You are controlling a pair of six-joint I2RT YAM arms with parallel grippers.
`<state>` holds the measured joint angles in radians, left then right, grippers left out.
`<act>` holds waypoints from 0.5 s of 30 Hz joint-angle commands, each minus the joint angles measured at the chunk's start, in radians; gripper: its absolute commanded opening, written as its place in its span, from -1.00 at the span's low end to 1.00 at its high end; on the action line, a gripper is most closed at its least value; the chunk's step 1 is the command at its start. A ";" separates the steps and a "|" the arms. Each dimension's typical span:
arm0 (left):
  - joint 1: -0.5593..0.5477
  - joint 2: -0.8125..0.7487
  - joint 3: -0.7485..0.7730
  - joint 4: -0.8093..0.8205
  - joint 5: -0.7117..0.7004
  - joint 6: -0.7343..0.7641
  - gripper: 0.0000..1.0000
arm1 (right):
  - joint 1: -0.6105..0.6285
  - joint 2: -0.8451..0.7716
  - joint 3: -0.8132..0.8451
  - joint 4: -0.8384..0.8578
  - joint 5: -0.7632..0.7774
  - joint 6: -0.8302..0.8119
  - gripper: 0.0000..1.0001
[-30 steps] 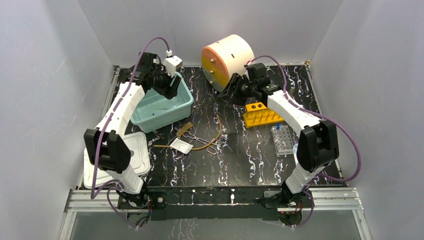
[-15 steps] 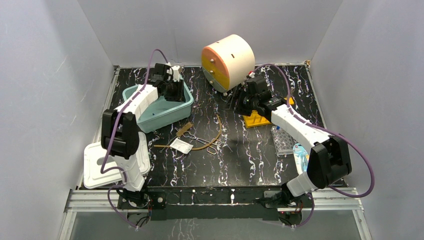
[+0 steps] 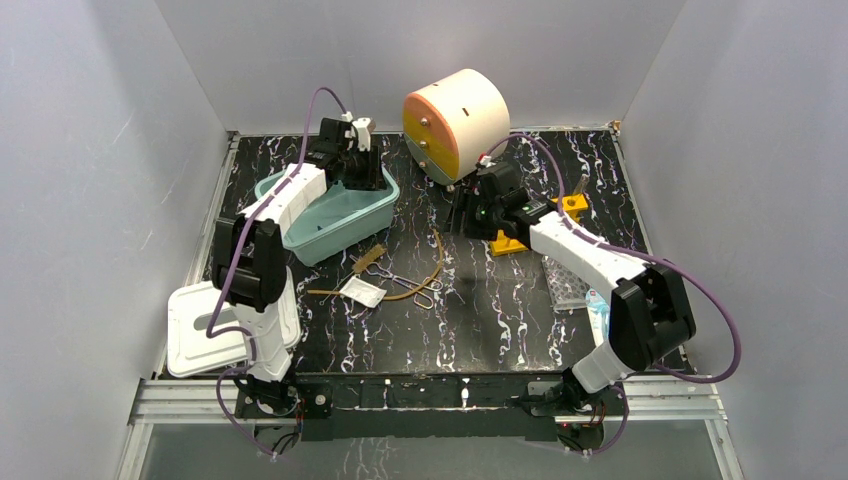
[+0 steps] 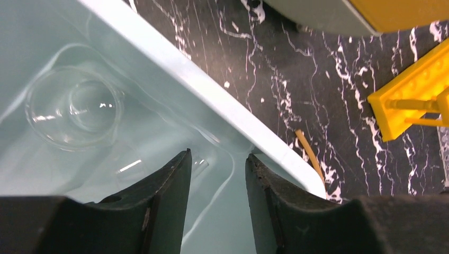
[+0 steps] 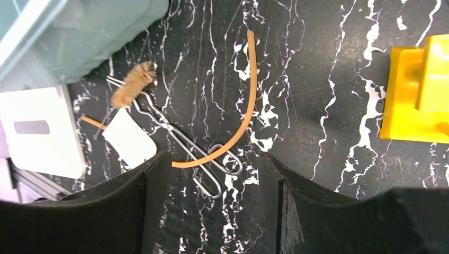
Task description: Organize the chemistry lab equipment
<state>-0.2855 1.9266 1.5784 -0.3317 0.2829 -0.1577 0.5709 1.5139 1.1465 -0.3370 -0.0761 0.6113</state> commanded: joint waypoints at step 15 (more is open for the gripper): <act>-0.025 -0.353 0.002 -0.160 0.015 0.116 0.17 | 0.058 0.024 0.031 -0.007 0.066 0.029 0.39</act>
<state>-0.2897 1.7809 1.6085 -0.4286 0.2695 -0.1261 0.6289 1.5696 1.1465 -0.3439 -0.0410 0.6140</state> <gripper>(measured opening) 0.576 0.699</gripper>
